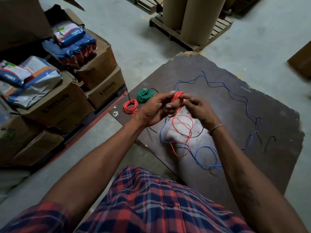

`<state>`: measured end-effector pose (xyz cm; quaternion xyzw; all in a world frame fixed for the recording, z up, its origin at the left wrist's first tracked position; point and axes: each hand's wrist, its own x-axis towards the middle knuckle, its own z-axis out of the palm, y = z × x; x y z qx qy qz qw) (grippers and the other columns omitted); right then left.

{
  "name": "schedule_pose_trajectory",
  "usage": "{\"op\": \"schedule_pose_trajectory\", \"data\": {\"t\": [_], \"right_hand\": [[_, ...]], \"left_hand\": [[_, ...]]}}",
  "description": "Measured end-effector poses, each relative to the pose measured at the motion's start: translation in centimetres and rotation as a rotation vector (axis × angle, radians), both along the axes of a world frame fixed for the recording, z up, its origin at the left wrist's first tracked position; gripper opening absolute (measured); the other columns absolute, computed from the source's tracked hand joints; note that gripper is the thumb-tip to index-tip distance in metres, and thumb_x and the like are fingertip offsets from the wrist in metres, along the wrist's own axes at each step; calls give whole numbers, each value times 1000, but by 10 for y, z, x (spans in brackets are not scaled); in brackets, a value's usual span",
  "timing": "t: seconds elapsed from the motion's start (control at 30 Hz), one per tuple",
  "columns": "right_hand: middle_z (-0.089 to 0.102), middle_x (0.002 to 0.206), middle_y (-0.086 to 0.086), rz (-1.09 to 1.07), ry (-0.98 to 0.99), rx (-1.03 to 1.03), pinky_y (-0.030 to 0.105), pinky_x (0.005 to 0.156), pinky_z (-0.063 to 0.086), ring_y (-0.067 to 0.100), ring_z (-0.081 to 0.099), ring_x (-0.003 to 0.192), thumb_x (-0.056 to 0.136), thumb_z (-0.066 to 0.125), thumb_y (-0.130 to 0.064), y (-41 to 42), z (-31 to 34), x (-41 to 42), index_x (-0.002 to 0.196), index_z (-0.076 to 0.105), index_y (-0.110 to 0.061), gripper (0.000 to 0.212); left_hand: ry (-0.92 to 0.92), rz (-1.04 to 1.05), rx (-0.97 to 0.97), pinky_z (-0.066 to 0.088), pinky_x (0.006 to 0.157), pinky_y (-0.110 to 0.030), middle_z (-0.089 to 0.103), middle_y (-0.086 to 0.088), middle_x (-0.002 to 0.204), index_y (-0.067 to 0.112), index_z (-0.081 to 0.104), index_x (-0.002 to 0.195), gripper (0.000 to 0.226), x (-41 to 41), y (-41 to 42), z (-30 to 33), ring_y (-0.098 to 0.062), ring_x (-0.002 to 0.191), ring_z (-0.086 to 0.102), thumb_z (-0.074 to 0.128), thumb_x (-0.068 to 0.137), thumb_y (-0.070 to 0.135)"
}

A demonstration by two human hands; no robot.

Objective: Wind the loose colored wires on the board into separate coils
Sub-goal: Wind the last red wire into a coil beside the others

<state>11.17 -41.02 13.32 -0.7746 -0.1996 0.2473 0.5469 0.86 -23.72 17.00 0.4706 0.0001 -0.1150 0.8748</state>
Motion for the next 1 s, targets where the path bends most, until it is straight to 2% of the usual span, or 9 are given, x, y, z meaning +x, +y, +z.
{"op": "schedule_pose_trajectory", "data": {"t": [0.1,0.2,0.33,0.43,0.5,0.67,0.77,0.87,1.0], "right_hand": [[40,60,-3,164,138,-64,23,46,23,11,29,52,107,53,-40,7,3,-24,92,72,-4,43],[46,62,0,349,155,-189,22,44,27,14,34,51,105,54,-44,3,20,-37,96,76,-13,39],[52,61,3,472,39,-292,23,43,31,17,38,50,101,65,-32,-9,47,-34,96,75,-17,19],[57,58,1,308,-50,-206,23,44,32,13,42,49,96,73,-26,-17,64,-17,91,70,-5,21],[62,59,2,171,-107,-137,25,51,40,12,50,51,95,74,-25,-21,69,-3,89,68,0,27],[58,69,5,120,142,176,27,62,52,15,58,58,105,56,-15,-21,71,10,113,64,8,26],[46,70,4,118,305,283,23,47,31,8,34,46,107,49,-11,-15,66,13,115,63,5,23],[44,70,3,57,243,283,21,45,19,5,25,45,107,50,-14,-9,52,22,104,66,-1,21],[42,65,-2,-9,210,242,23,45,16,6,25,47,104,58,-19,4,20,15,93,70,-15,17]], "left_hand": [[3,201,-120,43,62,-28,51,0,73,-14,40,142,47,7,3,-1,-10,57,43,32,109,18],[20,417,-68,56,77,-30,71,-14,93,-5,54,113,28,19,6,-7,-17,71,63,33,110,12],[56,588,394,55,81,-27,74,-13,98,1,61,95,41,30,15,-18,-17,79,70,24,110,9],[79,450,749,56,79,-23,73,-10,96,-18,53,108,40,27,21,-29,-12,78,71,27,111,13],[77,352,821,59,81,-28,72,-17,97,-17,48,107,35,21,21,-31,-16,76,71,30,110,13],[12,167,833,50,66,-34,71,-24,85,-5,50,91,29,8,11,-22,-22,62,56,35,106,14],[9,117,683,38,59,-35,63,-19,69,-1,59,81,35,4,7,-20,-22,51,41,40,100,21],[64,61,477,24,59,-39,52,-11,63,1,67,107,35,-1,3,-15,-15,47,30,37,105,20],[69,-35,217,13,55,-32,37,0,63,-16,51,131,47,-5,-2,3,-11,50,13,28,109,18]]}}
